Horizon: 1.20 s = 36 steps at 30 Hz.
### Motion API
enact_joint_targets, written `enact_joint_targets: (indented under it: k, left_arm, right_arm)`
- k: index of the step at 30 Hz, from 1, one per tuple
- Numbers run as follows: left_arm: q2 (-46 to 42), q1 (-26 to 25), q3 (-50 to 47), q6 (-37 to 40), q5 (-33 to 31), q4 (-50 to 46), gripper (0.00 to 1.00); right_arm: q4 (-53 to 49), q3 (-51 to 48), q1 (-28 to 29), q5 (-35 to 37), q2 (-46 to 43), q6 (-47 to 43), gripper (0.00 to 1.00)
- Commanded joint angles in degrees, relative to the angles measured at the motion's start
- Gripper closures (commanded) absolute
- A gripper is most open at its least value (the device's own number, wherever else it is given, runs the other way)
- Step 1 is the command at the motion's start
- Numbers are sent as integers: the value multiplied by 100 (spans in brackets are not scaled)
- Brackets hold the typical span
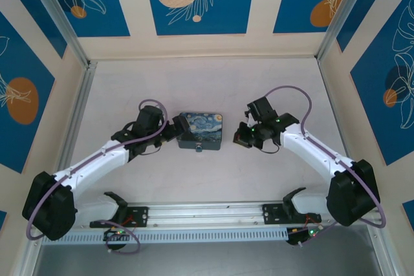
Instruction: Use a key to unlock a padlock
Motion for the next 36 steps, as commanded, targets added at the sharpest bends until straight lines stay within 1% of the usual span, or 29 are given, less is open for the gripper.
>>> enact_joint_targets:
  k: [1, 6, 8, 10, 13, 19, 24, 25, 28, 29, 32, 36]
  left_arm:
    - [94, -26, 260, -139, 182, 52, 0]
    - [69, -30, 265, -202, 126, -7, 0]
    - [6, -29, 273, -202, 86, -86, 0]
    - [-62, -24, 274, -185, 50, -138, 0]
    - [-120, -28, 274, -145, -5, -199, 0]
    - [-57, -24, 299, -128, 28, -179, 0]
    - [59, -28, 367, -119, 82, -139, 0]
    - [79, -27, 371, -117, 89, -138, 0]
    - [107, -27, 370, -113, 83, -156, 0]
    - [108, -23, 371, -100, 83, -167, 0]
    - [95, -26, 362, -102, 74, -195, 0]
    - [90, -28, 347, -111, 57, -166, 0]
  right_arm:
    - [202, 588, 231, -261, 236, 260, 100]
    - [126, 1442, 510, -109, 1006, 204, 100]
    - [48, 1617, 585, -16, 1103, 181, 100]
    - [28, 1586, 615, 3, 1042, 225, 100]
    - [43, 1258, 680, 31, 750, 364, 100]
    - [217, 48, 1071, 22, 59, 743, 100]
    - [680, -912, 1342, 90, 1, 1137, 100]
    - [822, -1057, 1378, 120, 53, 1149, 98]
    - [775, -1122, 1385, 343, 236, 991, 58]
    - [635, -1057, 1389, 487, 237, 918, 52]
    - [267, -859, 1389, 736, 128, 762, 44]
    - [-239, -610, 1388, 1035, 156, 594, 40]
